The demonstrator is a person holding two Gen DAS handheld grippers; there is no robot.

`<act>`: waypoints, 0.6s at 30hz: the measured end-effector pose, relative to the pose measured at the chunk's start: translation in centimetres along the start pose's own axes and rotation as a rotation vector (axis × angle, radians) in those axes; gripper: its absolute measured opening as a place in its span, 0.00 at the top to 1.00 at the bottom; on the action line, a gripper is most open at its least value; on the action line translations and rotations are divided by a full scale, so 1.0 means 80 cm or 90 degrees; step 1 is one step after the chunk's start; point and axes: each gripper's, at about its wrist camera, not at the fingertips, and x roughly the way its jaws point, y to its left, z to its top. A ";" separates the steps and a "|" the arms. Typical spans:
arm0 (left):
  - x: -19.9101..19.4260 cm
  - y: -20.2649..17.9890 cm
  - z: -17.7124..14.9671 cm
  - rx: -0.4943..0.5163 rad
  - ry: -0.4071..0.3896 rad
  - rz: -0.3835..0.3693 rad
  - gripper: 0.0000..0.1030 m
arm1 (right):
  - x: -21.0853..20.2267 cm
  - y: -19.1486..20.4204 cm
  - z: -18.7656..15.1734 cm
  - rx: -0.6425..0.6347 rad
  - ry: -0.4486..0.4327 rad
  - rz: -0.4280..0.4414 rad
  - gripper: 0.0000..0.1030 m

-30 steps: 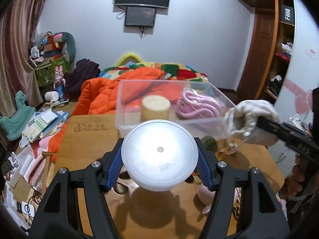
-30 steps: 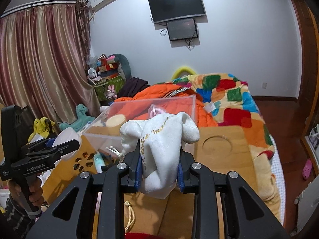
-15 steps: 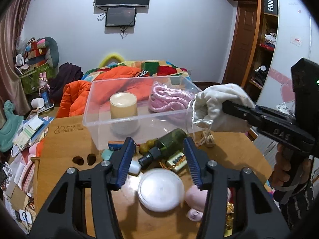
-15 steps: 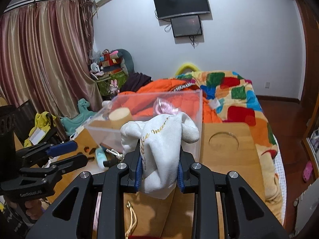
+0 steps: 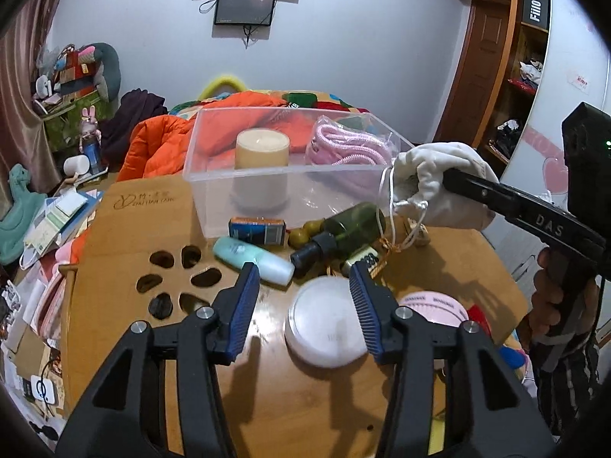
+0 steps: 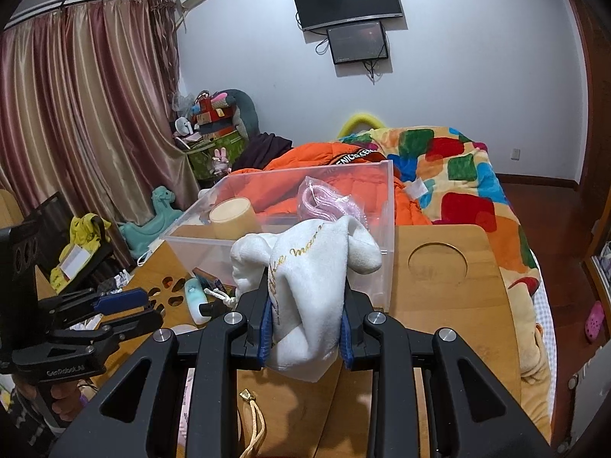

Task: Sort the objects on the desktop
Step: 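Grasp the pink round device with left while right holds the white pouch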

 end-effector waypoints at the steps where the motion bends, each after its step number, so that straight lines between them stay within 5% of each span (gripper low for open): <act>1: -0.002 -0.001 -0.002 -0.001 0.001 -0.001 0.48 | 0.000 0.001 0.000 0.000 0.000 -0.002 0.76; 18: -0.018 -0.053 -0.016 0.034 0.013 -0.091 0.40 | -0.010 -0.003 -0.011 0.013 0.007 0.001 0.76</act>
